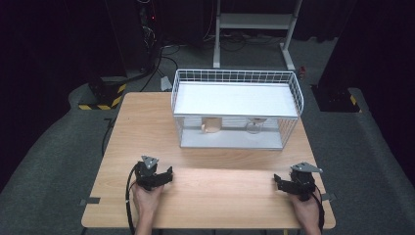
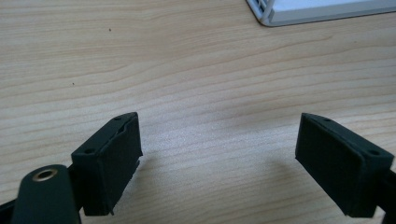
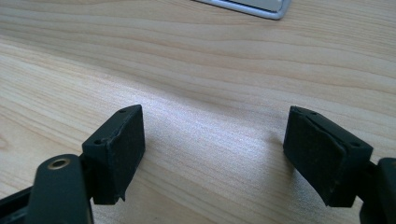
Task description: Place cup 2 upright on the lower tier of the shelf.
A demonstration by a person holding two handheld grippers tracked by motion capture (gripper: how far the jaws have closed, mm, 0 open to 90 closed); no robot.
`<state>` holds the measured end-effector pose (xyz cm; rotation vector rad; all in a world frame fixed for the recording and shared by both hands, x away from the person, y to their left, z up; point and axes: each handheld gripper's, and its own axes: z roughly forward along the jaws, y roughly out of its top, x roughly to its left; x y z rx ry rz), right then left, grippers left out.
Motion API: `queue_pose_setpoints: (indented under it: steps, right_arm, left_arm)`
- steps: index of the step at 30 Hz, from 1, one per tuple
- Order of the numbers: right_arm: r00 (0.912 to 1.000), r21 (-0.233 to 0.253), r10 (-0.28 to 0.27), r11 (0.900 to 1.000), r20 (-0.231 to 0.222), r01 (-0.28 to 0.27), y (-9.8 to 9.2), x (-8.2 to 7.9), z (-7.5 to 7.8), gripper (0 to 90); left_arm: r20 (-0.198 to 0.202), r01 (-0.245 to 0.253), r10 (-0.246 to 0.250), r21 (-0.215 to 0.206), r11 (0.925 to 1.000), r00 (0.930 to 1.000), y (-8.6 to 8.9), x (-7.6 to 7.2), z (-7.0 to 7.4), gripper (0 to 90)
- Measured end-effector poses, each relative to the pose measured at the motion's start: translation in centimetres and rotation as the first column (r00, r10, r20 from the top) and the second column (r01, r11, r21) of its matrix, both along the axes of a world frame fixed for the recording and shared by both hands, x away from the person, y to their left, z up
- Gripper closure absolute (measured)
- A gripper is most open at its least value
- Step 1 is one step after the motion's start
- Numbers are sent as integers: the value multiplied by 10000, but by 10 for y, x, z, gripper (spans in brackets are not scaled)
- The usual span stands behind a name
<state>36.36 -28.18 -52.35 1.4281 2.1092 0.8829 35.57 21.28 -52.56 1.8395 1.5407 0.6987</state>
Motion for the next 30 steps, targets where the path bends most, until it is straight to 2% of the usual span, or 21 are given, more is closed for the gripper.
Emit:
queue_pose_setpoints:
  steps: [2,4,9,14,30]
  right_arm:
    - [10000,2,0,10000,1,0,0,0,0,206]
    - [10000,0,0,10000,3,0,0,0,0,206]
    - [10000,-1,-2,10000,1,2,0,0,0,206]
    - [10000,-4,-2,10000,3,2,0,0,0,206]
    - [10000,-4,-2,10000,1,2,0,0,0,206]
  left_arm:
    - [-50,-49,49,-62,10000,10000,-1,0,-1,149]
    - [-109,-12,13,88,10000,9999,0,0,-2,149]
    - [-253,-143,146,126,9998,9996,-1,1,-3,150]
    - [-345,-64,71,191,9998,9994,-3,-1,-3,150]
    - [-331,6,0,172,9999,9995,-6,-2,-3,154]
